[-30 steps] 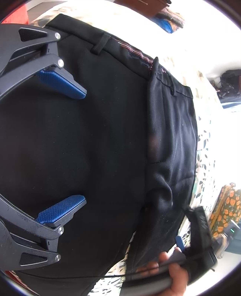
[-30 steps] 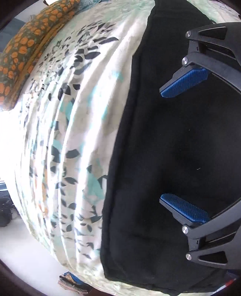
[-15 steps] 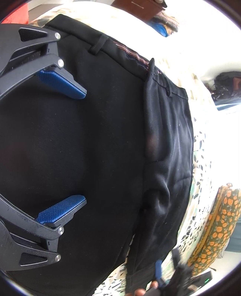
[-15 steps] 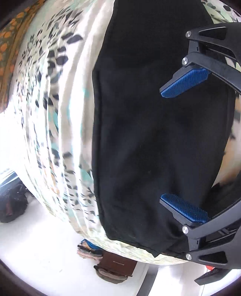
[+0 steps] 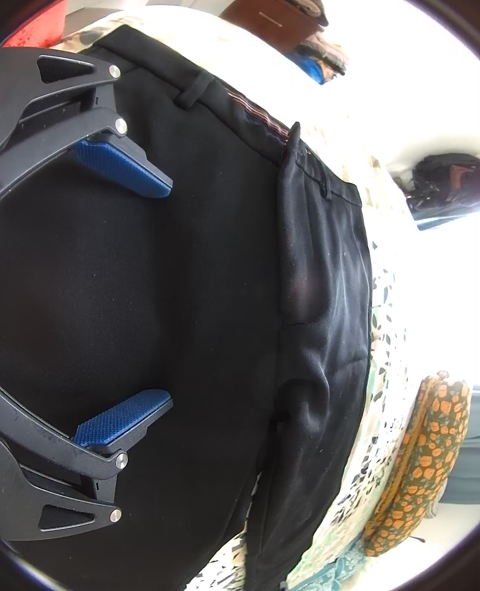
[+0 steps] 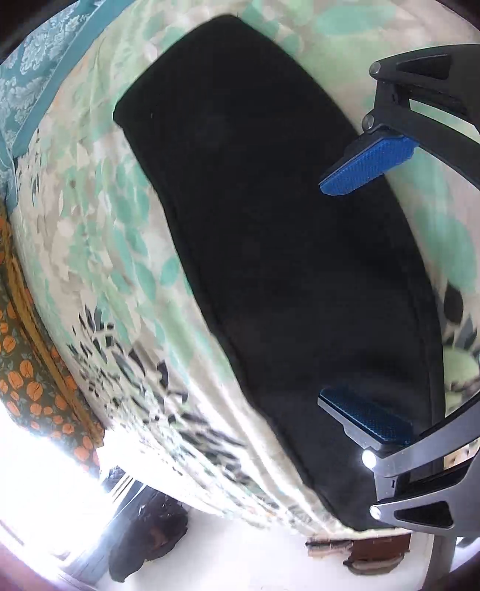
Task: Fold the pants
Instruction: 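Move both open tools over the black trousers toward the legs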
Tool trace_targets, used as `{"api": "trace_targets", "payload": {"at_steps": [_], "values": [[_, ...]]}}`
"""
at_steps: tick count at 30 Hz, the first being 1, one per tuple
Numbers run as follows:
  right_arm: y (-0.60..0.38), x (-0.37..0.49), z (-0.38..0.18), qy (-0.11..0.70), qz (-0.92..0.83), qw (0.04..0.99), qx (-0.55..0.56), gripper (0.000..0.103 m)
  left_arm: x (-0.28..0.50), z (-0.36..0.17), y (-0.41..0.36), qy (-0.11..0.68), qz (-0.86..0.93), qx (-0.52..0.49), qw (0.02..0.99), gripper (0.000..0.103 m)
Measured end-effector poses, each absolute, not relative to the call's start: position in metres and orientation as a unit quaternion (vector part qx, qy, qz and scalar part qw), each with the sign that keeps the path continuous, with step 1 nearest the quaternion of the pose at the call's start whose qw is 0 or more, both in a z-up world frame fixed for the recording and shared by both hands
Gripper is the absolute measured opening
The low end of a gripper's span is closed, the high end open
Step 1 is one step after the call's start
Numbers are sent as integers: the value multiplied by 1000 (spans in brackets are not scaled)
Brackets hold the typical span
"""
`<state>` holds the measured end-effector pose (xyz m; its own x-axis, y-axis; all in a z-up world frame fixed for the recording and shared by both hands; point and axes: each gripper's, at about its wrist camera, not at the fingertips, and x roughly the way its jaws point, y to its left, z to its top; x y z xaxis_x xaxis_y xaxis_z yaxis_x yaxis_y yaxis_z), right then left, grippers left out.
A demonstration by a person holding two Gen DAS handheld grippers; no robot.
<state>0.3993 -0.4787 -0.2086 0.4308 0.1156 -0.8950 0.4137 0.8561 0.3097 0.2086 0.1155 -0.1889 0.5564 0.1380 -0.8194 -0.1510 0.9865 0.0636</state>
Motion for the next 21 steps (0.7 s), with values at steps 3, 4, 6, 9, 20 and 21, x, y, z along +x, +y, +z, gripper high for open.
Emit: {"api": "trace_targets", "payload": {"at_steps": [3, 4, 6, 9, 20, 21], "values": [[-528, 382, -204, 477, -103, 826, 281, 102, 208, -184, 116, 472, 87, -7, 877, 103], [-549, 375, -201, 470, -131, 827, 278, 102, 208, -179, 116, 476, 103, -2, 874, 103], [-580, 368, -192, 457, -158, 824, 296, 102, 209, -163, 111, 464, 128, 7, 876, 102], [-613, 369, -177, 446, -166, 826, 302, 102, 225, -129, 101, 423, 108, -2, 900, 102], [-643, 461, -199, 551, -189, 793, 181, 102, 332, -167, 75, 460, 128, 34, 878, 102], [-641, 468, -204, 562, -182, 789, 169, 94, 331, -175, 76, 467, 129, 36, 874, 102]]}}
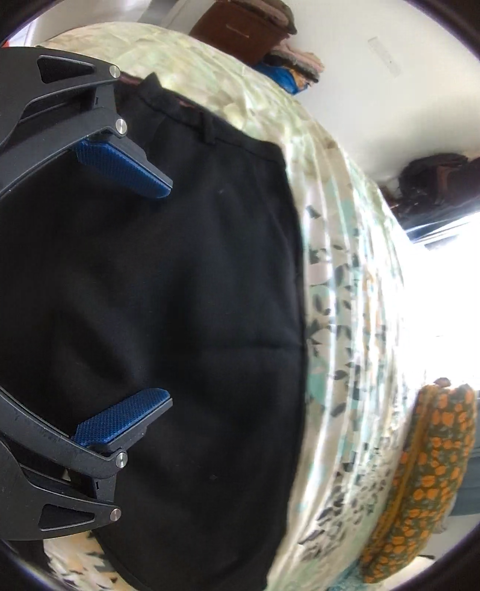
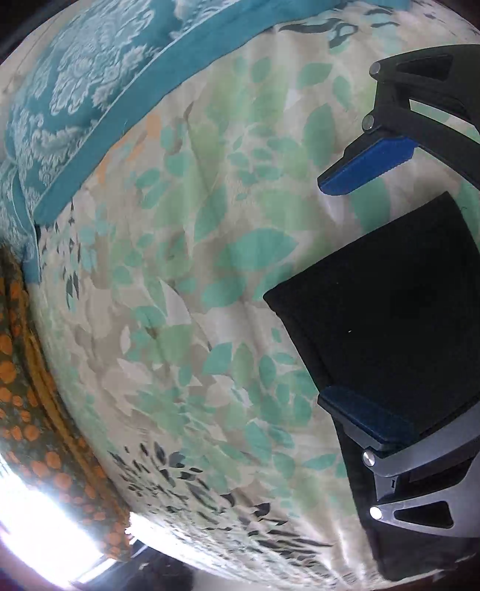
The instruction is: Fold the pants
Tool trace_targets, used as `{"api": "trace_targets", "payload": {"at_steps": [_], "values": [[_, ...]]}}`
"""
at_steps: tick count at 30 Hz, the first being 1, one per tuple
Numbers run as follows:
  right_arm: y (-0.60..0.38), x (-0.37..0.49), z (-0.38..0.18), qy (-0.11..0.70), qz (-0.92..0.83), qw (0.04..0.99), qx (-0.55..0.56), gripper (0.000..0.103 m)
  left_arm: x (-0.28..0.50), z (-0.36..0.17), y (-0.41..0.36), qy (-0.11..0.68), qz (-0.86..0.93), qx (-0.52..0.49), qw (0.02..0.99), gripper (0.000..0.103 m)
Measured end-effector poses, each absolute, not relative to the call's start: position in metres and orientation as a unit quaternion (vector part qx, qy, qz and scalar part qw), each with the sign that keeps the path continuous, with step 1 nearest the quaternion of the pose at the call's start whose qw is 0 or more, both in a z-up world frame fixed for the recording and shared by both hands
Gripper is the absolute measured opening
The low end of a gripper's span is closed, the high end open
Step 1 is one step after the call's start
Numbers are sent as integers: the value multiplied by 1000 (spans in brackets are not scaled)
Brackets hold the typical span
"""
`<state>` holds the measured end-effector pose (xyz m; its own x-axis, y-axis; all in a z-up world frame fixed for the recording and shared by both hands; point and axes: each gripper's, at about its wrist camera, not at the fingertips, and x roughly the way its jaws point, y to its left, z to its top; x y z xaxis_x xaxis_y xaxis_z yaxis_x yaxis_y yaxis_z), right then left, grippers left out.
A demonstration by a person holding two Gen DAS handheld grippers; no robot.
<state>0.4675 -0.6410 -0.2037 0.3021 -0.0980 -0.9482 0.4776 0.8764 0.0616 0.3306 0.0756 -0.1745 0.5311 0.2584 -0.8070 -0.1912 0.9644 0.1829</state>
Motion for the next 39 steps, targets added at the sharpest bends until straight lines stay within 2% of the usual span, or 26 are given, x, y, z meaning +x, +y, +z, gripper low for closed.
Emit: {"api": "trace_targets", "payload": {"at_steps": [1, 2, 4, 5, 10, 16, 19, 22, 26, 32, 39], "values": [[-640, 471, -209, 568, -167, 787, 172, 79, 325, -175, 77, 455, 127, 29, 881, 102], [-641, 473, -212, 574, -156, 784, 179, 39, 320, -172, 78, 448, 125, 22, 885, 102], [-647, 467, -207, 567, -159, 786, 188, 15, 320, -172, 80, 456, 120, 16, 882, 102], [-650, 460, -202, 556, -143, 790, 215, 9, 319, -171, 81, 459, 119, 11, 881, 102], [-616, 407, -133, 486, -62, 842, 227, 8, 311, -163, 83, 474, 92, -21, 875, 102], [-522, 290, -78, 462, 29, 864, 198, 6, 284, -160, 65, 513, 39, -46, 856, 102], [-479, 217, -76, 449, 49, 867, 210, 6, 266, -165, 55, 545, 3, -61, 836, 102], [-441, 153, -81, 436, 39, 873, 216, 6, 253, -162, 40, 559, -20, -31, 828, 102], [-417, 97, -85, 413, -7, 880, 235, 6, 260, -142, 27, 569, -63, -46, 819, 102], [-415, 67, -88, 380, -47, 894, 231, 6, 314, -122, -3, 582, -141, -161, 784, 102], [-412, 63, -82, 370, -45, 906, 199, 6, 398, -112, -70, 592, -166, -201, 762, 102]]}}
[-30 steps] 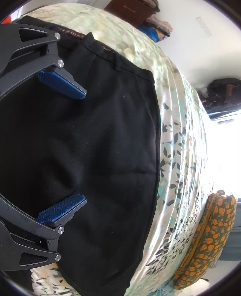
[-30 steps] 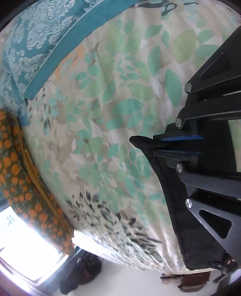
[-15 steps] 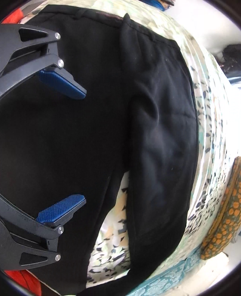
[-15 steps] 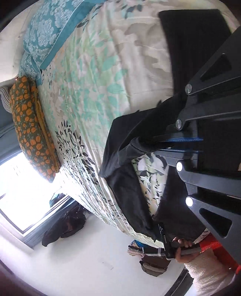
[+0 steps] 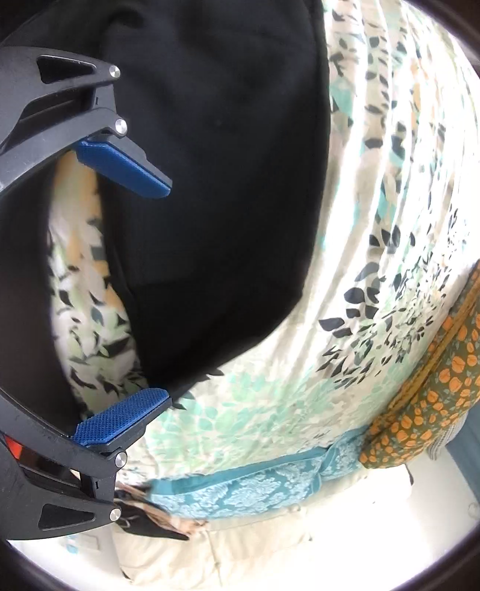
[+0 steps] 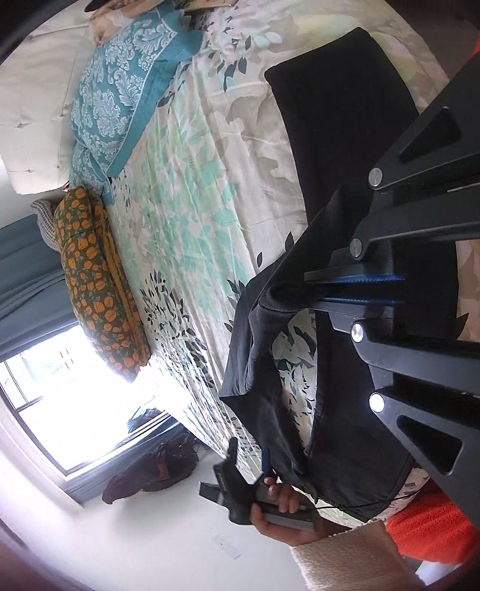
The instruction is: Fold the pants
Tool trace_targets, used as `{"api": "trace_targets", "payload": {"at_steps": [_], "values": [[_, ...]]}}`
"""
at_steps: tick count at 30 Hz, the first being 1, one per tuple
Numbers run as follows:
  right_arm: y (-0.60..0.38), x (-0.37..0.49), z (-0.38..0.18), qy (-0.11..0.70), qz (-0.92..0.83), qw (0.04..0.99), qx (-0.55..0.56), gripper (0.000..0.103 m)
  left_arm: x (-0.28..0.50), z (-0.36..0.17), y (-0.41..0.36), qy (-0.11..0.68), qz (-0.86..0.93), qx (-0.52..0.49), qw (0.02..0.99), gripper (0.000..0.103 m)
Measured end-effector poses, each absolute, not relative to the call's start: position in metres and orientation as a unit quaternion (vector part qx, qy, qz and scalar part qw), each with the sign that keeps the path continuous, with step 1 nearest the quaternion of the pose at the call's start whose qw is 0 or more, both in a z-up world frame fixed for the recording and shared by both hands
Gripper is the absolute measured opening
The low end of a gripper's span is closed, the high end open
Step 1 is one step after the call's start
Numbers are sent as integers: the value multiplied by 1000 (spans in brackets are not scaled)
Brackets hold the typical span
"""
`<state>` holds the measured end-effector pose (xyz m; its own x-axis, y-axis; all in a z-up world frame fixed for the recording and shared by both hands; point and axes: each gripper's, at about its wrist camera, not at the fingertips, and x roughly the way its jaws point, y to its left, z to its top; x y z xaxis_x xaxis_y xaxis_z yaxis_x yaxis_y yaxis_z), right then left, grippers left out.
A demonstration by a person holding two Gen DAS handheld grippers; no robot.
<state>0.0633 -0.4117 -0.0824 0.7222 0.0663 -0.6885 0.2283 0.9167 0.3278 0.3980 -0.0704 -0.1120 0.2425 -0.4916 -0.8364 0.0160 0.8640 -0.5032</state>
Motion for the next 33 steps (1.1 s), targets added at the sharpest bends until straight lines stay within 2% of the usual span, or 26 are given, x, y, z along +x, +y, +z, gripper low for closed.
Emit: {"api": "trace_targets", "payload": {"at_steps": [9, 10, 11, 12, 13, 16, 19, 22, 25, 27, 29, 31, 33], "values": [[-408, 32, -64, 340, -70, 926, 151, 6, 449, -136, -96, 609, -101, -232, 752, 99], [-409, 28, -62, 337, -73, 927, 150, 6, 452, -138, -97, 611, -98, -231, 751, 86], [-412, 25, -61, 333, -76, 928, 151, 6, 453, -141, -98, 618, -91, -231, 746, 40], [-415, 23, -61, 331, -78, 928, 155, 6, 454, -149, -94, 634, -75, -220, 738, 20], [-418, 22, -61, 331, -79, 927, 160, 6, 451, -155, -89, 644, -66, -220, 730, 7], [-435, 30, -67, 342, -88, 918, 184, 6, 437, -149, -67, 624, -76, -262, 732, 4], [-455, 49, -53, 327, -95, 926, 164, 6, 411, -101, -52, 567, -109, -284, 765, 4], [-470, 59, -18, 275, -86, 949, 128, 6, 355, -44, -32, 481, -126, -261, 828, 4], [-477, 60, -9, 275, -45, 957, 81, 6, 274, -46, -11, 455, -100, -238, 852, 6], [-480, 62, -35, 348, -21, 935, 63, 6, 223, -80, -5, 480, -80, -191, 852, 6], [-489, 60, -82, 463, -26, 882, 88, 6, 183, -121, 0, 516, -62, -154, 840, 6], [-500, 52, -124, 568, -56, 811, 130, 11, 160, -153, 7, 546, -51, -161, 820, 6], [-511, 40, -143, 612, -81, 765, 182, 14, 151, -164, 13, 551, -46, -178, 814, 6]]}}
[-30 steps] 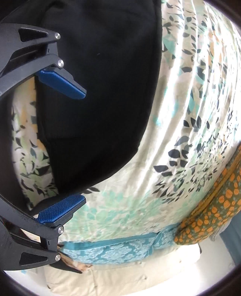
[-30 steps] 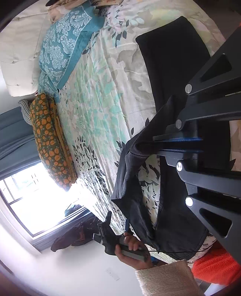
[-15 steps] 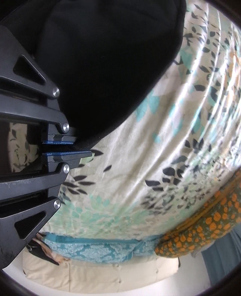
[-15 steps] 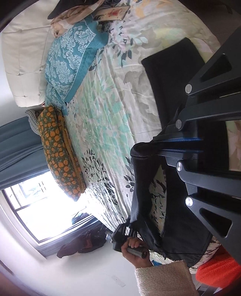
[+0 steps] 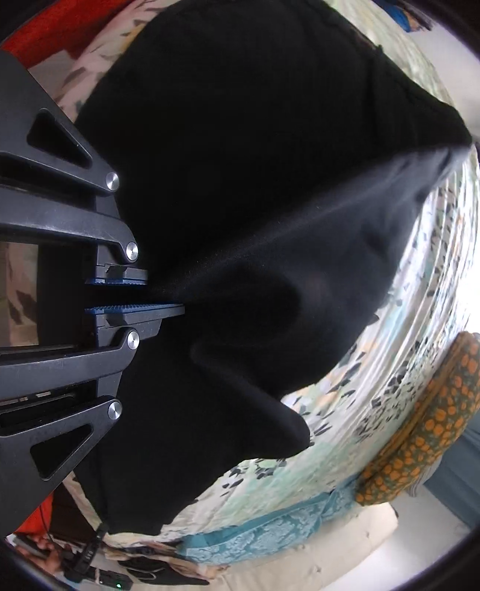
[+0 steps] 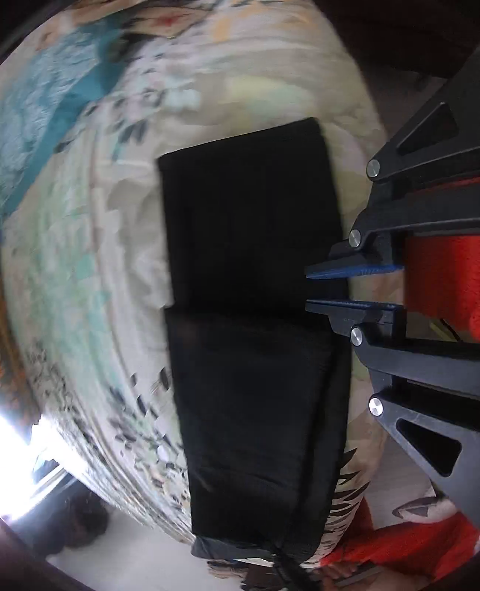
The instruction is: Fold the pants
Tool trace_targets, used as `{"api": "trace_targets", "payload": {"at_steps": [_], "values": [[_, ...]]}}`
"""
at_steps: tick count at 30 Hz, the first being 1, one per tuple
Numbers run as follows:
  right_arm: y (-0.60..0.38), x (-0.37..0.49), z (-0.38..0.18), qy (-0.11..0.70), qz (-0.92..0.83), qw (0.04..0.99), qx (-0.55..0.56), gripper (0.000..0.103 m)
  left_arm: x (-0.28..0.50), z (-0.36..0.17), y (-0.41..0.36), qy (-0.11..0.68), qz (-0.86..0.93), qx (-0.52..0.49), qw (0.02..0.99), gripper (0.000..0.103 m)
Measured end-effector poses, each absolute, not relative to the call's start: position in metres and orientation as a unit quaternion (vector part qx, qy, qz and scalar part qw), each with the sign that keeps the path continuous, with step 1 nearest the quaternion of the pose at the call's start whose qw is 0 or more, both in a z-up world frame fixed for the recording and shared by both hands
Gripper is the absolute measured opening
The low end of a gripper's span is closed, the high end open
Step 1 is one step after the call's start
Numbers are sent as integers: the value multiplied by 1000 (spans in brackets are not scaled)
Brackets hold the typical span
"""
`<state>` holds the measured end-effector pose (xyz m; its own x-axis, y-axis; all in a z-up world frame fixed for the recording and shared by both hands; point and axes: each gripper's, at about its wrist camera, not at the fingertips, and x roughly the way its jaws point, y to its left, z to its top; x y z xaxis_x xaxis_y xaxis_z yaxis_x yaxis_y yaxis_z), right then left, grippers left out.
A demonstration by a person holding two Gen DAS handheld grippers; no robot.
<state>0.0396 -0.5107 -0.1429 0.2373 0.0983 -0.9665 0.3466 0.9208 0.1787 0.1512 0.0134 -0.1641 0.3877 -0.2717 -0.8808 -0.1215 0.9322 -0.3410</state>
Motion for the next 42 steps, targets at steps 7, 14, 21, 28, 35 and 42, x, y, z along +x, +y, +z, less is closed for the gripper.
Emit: {"api": "trace_targets", "payload": {"at_steps": [7, 14, 21, 28, 35, 42], "values": [[-537, 15, -125, 490, -86, 788, 362, 32, 161, -151, 11, 530, -68, -168, 829, 6], [-515, 59, -172, 549, -76, 748, 366, 35, 157, -152, 15, 528, -75, -172, 828, 6], [-505, 68, -164, 554, -33, 754, 351, 13, 161, -146, 16, 521, -73, -182, 830, 6], [-491, 74, -80, 517, -68, 839, 155, 13, 124, -102, -19, 486, -118, -157, 852, 6], [-544, 61, -133, 569, -171, 793, 132, 13, 96, -148, -84, 557, -157, -112, 808, 7], [-581, 24, -139, 535, -214, 787, 223, 13, 93, -150, -106, 567, -184, -100, 797, 6]]}}
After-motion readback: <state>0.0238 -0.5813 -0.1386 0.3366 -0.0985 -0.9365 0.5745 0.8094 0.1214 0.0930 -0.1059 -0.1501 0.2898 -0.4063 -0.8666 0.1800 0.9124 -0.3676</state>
